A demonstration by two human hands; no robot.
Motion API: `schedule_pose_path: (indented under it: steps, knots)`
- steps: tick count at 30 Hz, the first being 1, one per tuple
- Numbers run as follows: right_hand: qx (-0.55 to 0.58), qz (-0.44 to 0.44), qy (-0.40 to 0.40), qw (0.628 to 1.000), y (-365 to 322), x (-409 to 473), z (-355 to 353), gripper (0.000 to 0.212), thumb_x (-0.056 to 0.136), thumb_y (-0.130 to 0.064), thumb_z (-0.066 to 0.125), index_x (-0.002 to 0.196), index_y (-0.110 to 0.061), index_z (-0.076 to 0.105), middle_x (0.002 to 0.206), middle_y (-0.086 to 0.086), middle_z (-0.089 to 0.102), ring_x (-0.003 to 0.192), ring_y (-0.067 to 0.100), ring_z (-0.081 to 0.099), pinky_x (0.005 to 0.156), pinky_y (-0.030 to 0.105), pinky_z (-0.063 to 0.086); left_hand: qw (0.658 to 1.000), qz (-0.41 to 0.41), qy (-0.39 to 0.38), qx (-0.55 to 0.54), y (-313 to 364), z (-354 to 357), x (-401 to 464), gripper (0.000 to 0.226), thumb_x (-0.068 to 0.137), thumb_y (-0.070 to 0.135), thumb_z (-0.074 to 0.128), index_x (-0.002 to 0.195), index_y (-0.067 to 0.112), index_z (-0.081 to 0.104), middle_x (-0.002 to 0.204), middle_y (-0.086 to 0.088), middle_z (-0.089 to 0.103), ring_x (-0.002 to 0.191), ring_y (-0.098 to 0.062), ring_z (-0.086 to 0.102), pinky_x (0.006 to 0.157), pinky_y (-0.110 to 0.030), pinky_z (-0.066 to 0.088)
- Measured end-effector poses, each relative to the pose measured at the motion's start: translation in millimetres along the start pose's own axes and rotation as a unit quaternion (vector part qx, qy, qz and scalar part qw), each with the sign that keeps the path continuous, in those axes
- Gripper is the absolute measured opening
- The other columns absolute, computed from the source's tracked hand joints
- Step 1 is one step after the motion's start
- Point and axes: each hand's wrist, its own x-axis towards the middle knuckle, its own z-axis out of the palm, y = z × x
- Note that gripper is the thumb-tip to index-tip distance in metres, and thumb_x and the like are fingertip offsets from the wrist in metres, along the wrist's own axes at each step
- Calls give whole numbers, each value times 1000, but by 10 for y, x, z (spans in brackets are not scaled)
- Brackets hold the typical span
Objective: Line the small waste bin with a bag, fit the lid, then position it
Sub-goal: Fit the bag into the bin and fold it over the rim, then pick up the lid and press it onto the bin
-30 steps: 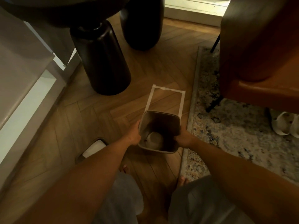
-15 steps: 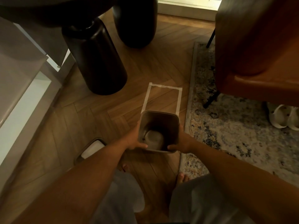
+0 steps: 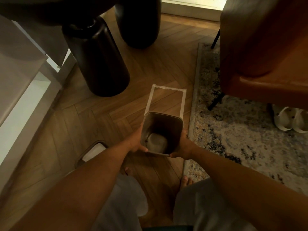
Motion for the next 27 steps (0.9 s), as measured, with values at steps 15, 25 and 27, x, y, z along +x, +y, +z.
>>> schedule_pose_path:
  steps: [15, 25, 27]
  knots:
    - [-26, 41, 37, 998, -327, 53, -212, 136, 71, -51, 88, 162, -19, -8, 168, 16, 7, 151, 40, 27, 117, 54, 39, 995, -89, -6, -43, -57, -125, -17, 126, 79, 35, 84, 161, 18, -10, 165, -10, 27, 151, -30, 28, 120, -44, 26]
    - [19, -138, 61, 988, -1625, 337, 257, 98, 93, -43, 72, 164, -17, 10, 173, 6, 3, 154, 29, 26, 115, 34, 33, 952, -204, 180, -143, -1004, -663, -598, 81, 95, 47, 62, 159, 14, 27, 158, -12, 40, 143, -31, 41, 115, -43, 36]
    - [35, -137, 65, 988, -1711, 313, 274, 97, 94, -42, 70, 164, -15, 8, 173, 6, -1, 156, 28, 21, 112, 29, 30, 946, -213, 192, -153, -1073, -647, -698, 78, 95, 50, 61, 156, 12, 32, 155, -12, 45, 140, -30, 46, 114, -43, 38]
